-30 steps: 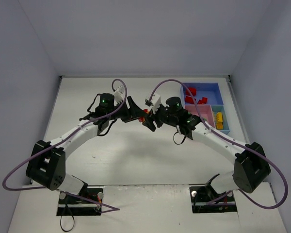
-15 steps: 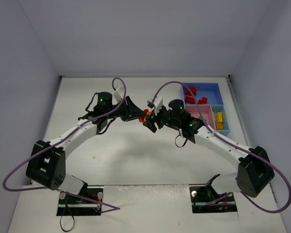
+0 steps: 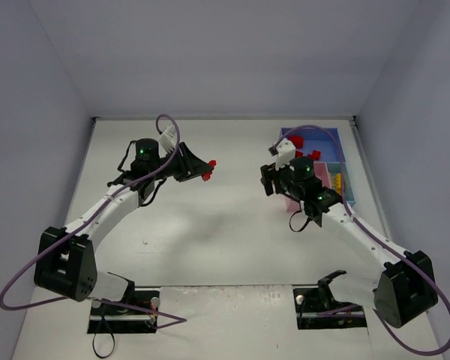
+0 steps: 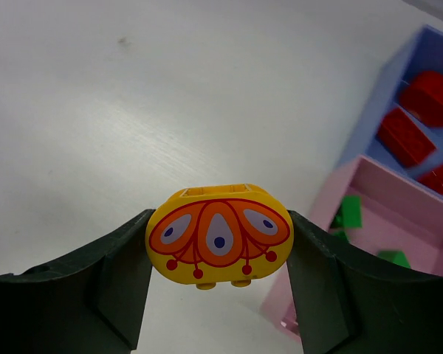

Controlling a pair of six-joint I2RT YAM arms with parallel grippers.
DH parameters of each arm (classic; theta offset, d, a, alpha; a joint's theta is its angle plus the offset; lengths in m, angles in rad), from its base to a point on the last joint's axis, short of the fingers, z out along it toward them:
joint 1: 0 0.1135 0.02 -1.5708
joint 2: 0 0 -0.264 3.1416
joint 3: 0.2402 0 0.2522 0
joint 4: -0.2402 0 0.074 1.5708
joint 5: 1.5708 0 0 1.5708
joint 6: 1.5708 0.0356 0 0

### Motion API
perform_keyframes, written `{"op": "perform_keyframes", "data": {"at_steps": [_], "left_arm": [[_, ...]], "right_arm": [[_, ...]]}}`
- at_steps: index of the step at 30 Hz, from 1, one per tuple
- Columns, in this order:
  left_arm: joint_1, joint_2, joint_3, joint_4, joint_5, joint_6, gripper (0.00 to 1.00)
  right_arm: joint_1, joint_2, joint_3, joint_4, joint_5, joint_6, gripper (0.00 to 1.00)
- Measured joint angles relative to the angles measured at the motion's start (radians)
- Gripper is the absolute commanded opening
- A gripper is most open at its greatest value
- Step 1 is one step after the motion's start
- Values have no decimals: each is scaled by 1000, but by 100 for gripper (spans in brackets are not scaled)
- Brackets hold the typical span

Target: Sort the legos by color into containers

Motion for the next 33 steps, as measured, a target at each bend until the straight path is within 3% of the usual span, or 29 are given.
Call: {"op": "perform_keyframes", "data": {"at_steps": [4, 9, 14, 16, 21, 26, 33], "left_arm": [[0, -40, 0, -93, -51, 71, 12], [-2, -106, 0, -206, -118, 153, 12], [-20, -165, 0, -274, -171, 212, 12], [-28, -179, 0, -293, -185, 226, 12], [-51, -192, -1, -319, -215, 253, 12], [-76, -192, -2, -333, -237, 269, 12], [-110, -191, -2, -333, -254, 283, 12]], "right_arm": [[-67, -5, 4, -39, 216, 160, 0], [-245, 13, 34, -134, 397, 431, 0], [-423, 56, 68, -205, 481, 678, 1], [-483, 90, 92, -227, 495, 743, 7], [-587, 195, 149, -261, 496, 873, 7], [-634, 297, 180, -274, 481, 943, 18], [-638, 370, 209, -284, 420, 973, 46]]}}
